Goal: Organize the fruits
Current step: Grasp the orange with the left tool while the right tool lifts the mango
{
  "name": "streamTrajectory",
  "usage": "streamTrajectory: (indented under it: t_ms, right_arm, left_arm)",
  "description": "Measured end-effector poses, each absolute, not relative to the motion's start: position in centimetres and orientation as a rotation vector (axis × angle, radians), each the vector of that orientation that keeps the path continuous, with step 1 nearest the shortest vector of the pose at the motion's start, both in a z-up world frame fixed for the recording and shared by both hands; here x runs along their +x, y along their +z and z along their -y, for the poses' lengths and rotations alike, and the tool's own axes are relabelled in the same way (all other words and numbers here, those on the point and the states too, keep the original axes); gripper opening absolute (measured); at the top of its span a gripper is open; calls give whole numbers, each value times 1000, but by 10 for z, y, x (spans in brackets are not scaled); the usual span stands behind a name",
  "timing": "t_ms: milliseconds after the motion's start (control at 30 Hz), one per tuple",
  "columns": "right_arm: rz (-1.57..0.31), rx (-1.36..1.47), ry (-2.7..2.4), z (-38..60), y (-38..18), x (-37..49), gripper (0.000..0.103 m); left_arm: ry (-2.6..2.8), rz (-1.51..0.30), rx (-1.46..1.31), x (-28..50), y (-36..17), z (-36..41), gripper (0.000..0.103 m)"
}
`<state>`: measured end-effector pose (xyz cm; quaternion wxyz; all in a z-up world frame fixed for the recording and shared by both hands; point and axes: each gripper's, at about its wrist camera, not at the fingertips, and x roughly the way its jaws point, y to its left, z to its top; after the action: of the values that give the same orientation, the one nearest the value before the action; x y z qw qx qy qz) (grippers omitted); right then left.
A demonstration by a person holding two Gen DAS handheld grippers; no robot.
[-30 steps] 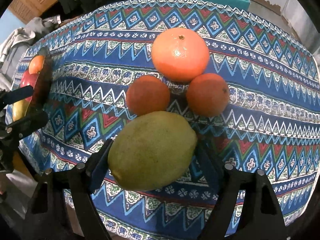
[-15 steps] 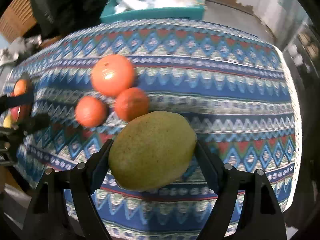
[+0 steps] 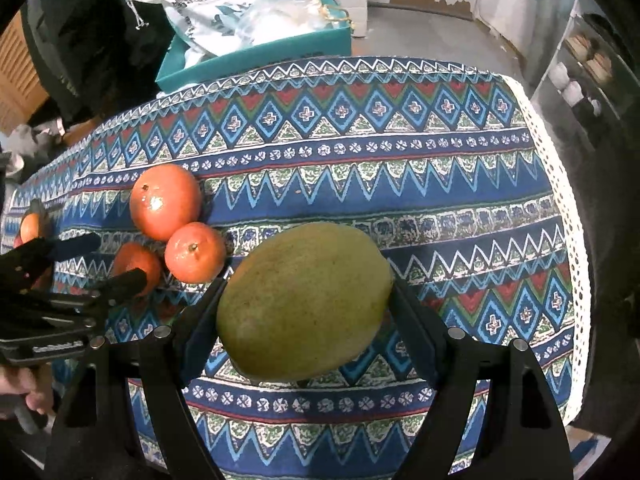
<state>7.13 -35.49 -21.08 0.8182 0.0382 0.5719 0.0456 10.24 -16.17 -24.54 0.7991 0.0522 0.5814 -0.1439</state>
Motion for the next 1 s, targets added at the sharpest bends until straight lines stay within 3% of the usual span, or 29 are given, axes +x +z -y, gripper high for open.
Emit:
streamTrajectory:
  t_ms: [133,300,367,1000]
  right_arm:
    - [-1221,89,108,352,-212,74,80]
    - [-1218,90,122,345,-213,75,80]
    - [-1217,90,127,343,-212,75,80]
    - [-1142,62,149,332,-180,68,80]
  left_arm:
    - [-303,-1261,100,106,-255,161,86]
    - [-345,-1285,84,104,-264,163,62]
    - [-370,-1285,78,102,-265,165,47]
    - [-334,-1157,118,82,-219,142,45]
